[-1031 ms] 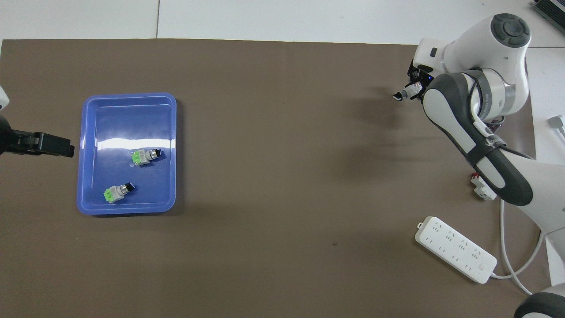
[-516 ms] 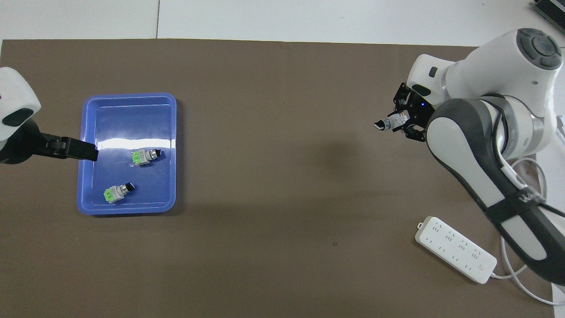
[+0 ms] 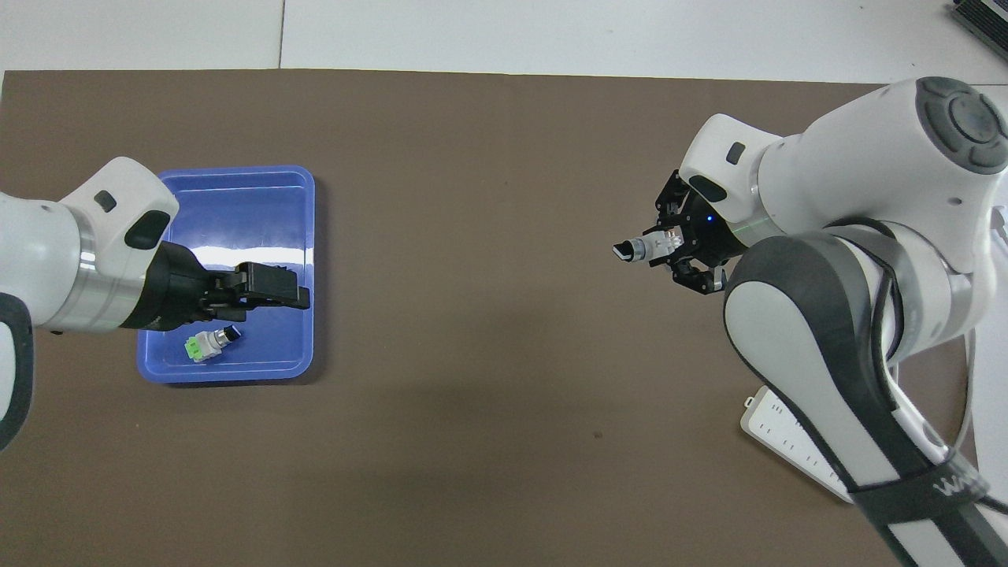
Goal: Turn and place switch with both arms
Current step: 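Carry the switch toward center while the left gripper reaches toward it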
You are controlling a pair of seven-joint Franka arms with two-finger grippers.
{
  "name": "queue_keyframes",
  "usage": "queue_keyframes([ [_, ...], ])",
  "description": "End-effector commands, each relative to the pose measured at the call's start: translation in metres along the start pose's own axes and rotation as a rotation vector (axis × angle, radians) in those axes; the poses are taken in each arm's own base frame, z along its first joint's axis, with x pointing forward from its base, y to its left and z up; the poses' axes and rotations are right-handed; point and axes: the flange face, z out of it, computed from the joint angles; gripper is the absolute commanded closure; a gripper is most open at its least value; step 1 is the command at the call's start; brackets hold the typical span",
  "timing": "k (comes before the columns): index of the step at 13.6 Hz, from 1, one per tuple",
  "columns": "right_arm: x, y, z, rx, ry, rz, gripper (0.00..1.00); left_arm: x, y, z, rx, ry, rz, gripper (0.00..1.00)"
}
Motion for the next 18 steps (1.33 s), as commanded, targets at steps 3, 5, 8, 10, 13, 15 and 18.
queue_keyframes([
  [3,0.034,-0.011,-0.012,-0.026,0.084,0.066,1.0,-0.022,0.015,0.016,-0.274,-0.054,-0.209,0.19],
  [5,0.043,-0.01,-0.015,-0.038,0.11,0.061,1.0,-0.027,0.032,0.022,-0.343,-0.076,-0.278,0.26],
  [8,0.05,-0.009,-0.016,-0.051,0.135,0.063,1.0,-0.032,0.055,0.029,-0.454,-0.083,-0.4,0.39],
  [10,0.071,-0.014,-0.013,-0.043,0.139,0.054,1.0,-0.039,0.075,0.041,-0.505,-0.073,-0.453,0.45],
  [13,0.087,-0.02,-0.014,-0.043,0.136,0.051,1.0,-0.054,0.105,0.064,-0.566,-0.056,-0.524,0.54],
  [15,0.085,-0.019,-0.014,-0.044,0.13,0.056,1.0,-0.055,0.112,0.067,-0.6,-0.055,-0.548,0.59],
  [18,0.087,-0.02,-0.013,-0.046,0.124,0.055,1.0,-0.056,0.109,0.071,-0.601,-0.058,-0.559,0.62],
])
